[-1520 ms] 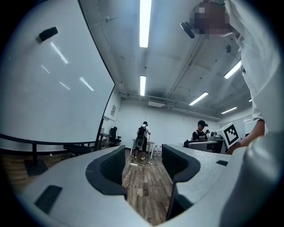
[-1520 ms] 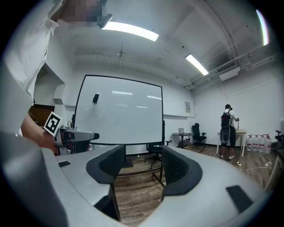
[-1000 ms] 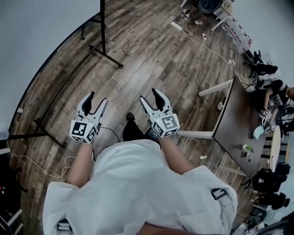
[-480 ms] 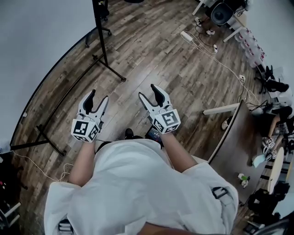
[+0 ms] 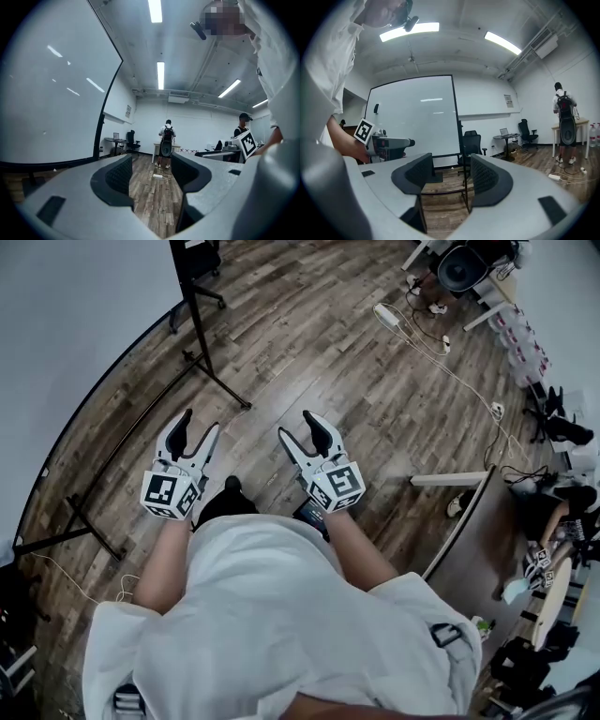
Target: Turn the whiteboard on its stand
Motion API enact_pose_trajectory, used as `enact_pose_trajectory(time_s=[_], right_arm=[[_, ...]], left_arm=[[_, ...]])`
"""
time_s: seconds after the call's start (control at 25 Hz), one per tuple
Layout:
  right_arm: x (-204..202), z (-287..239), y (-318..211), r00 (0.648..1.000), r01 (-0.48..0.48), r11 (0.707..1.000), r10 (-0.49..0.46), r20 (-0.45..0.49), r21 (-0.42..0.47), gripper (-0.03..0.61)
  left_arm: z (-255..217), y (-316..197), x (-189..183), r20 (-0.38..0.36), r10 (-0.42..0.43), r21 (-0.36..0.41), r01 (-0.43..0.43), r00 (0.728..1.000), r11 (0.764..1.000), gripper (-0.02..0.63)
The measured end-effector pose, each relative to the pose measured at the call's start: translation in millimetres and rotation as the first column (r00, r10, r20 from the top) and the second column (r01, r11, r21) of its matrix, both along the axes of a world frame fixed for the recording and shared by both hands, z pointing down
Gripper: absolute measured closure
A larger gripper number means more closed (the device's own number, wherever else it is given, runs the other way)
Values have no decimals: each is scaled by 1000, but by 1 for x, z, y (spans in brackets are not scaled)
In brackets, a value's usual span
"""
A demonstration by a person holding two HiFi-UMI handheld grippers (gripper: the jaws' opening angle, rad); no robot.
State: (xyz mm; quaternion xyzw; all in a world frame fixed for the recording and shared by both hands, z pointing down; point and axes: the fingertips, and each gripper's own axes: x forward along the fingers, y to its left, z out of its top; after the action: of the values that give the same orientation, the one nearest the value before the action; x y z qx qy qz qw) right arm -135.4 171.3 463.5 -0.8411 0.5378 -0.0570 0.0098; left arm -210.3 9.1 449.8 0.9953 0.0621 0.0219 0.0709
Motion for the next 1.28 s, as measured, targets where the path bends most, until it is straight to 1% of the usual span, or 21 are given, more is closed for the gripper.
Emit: enact_pose_trajectory(time_s=[0.2,0.36,0.44,0.6,0.68,0.76,0.92,1.04,1.16,1.28], right_arm=[[54,15,-23,1000,3,1000,-3,0,-12,324],[106,21,-47,999,11,1000,-10,36,-29,324],[131,17,-71,998,41,999,-40,40,-32,327],[189,10,-113,994,100,993,-97,38,-67,331],[221,3,-138,990,136,989,-134,39,-58,331],[246,-5,-166,984,177,983,-176,33,-38,331],[271,-27,-225,956,293,956,-294,-13,-30,331],[288,-37,-259,929,370,929,-370,-21,-24,331],[306,-33,-294,897,440,897,-441,-19,-42,327],[311,-20,-332,861,508,861,-508,5,-33,324]], left_arm=[[15,-30,52,-14,-4,-16,3,1000,1000,348],[27,-62,100,3,-26,-35,26,1000,999,348],[32,-85,132,18,-33,-36,33,999,999,348],[32,-120,193,15,-51,-57,52,999,997,348],[32,-136,222,21,-50,-48,50,999,998,348],[36,-154,242,30,-46,-40,48,998,998,348],[41,-188,257,36,-100,-65,102,994,993,348],[41,-205,269,31,-146,-86,148,989,985,348],[41,-222,282,18,-185,-89,186,983,979,348],[48,-244,275,38,-248,-78,251,968,965,348]])
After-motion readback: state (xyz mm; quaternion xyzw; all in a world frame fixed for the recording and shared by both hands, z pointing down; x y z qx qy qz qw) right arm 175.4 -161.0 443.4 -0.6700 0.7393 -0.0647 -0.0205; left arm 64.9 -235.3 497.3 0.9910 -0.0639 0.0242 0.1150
